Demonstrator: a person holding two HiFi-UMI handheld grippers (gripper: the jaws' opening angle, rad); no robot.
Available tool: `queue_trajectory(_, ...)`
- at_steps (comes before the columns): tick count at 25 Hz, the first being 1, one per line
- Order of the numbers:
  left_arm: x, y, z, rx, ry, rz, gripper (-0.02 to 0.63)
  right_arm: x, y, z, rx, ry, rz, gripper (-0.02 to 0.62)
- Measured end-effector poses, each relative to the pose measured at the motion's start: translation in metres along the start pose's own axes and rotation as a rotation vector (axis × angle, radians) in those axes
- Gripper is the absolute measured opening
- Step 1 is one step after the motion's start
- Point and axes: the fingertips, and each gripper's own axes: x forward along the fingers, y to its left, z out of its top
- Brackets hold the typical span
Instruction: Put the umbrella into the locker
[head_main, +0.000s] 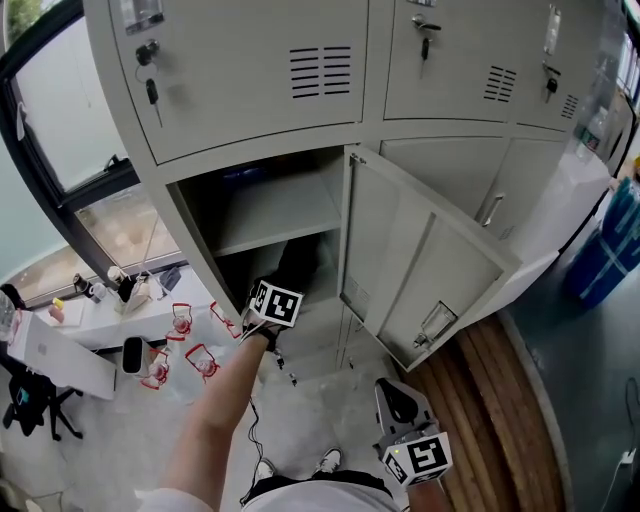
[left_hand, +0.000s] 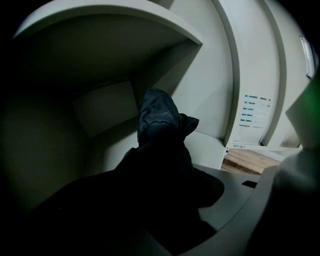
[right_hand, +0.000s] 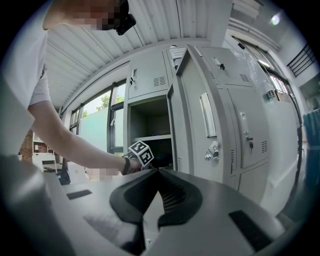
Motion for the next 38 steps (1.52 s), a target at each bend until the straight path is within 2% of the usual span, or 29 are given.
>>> queue_trajectory(7,0.015,0.006,0.007,-0.039,0.033,-0.031,0.241,0.001,-0.006,0.0,-0.002,0.011,-0.012,0.015)
queue_trajectory(11,0.022,0.007,0.013,-0.004,0.051,-0.019,0.245,0.0,-0.01,-0.003,-0.002,0.022,-0.017,0.015)
queue_trajectory(16,0.03,0.006,0.02,0.0,0.072,-0.028,0.249,0.003,-0.01,-0.003,-0.008,0.026,-0.01,0.015)
queue_trajectory(24,0.038,0.013,0.021,-0.064,0.112,-0.056,0.259,0.008,-0.011,-0.004,-0.002,0.029,-0.006,0.015)
queue_trajectory(29,0.041,0.014,0.015,-0.134,0.137,-0.086,0.267,0.013,-0.009,-0.003,0.001,0.022,0.004,0.015)
queue_trajectory(33,0.04,0.015,0.018,-0.113,0.123,-0.069,0.267,0.015,-0.008,-0.001,0.0,0.015,0.011,0.015)
queue_trajectory(38,0.038,0.01,0.015,-0.12,0.136,-0.091,0.27,0.014,-0.009,-0.001,0.005,0.016,0.009,0.015)
